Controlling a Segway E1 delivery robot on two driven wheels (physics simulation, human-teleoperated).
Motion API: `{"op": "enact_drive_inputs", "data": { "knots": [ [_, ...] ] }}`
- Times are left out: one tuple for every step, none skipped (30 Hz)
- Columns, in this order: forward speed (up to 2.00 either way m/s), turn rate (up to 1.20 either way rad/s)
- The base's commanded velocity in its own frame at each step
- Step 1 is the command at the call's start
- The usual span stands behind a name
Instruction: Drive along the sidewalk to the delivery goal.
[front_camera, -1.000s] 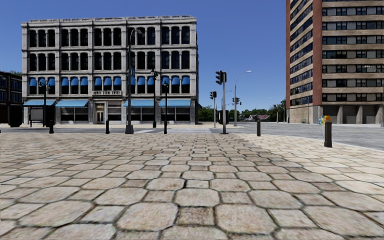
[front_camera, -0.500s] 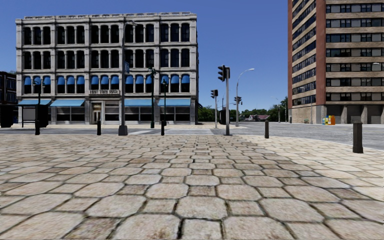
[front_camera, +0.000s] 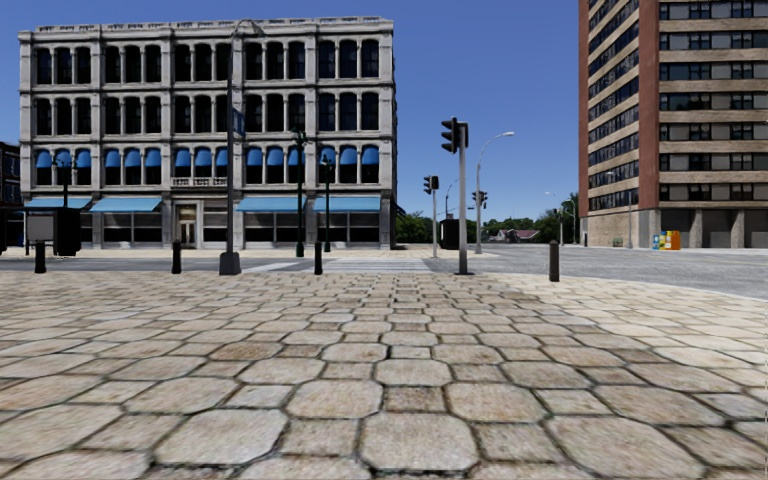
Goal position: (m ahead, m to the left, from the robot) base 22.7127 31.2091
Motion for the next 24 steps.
{"op": "enact_drive_inputs", "data": {
  "knots": [
    [2.00,0.00],
    [2.00,0.00],
    [2.00,0.00],
    [2.00,0.00],
    [2.00,0.00],
    [2.00,0.00],
    [2.00,0.00],
    [2.00,0.00],
    [2.00,0.00],
    [2.00,0.00],
    [2.00,0.00],
    [2.00,0.00],
    [2.00,0.00],
    [2.00,0.00],
    [2.00,0.00],
    [2.00,0.00],
    [2.00,0.00],
    [2.00,0.00],
    [2.00,0.00],
    [2.00,0.00],
    [2.00,0.00],
    [2.00,0.00],
    [2.00,0.00],
    [2.00,0.00]
  ]
}}
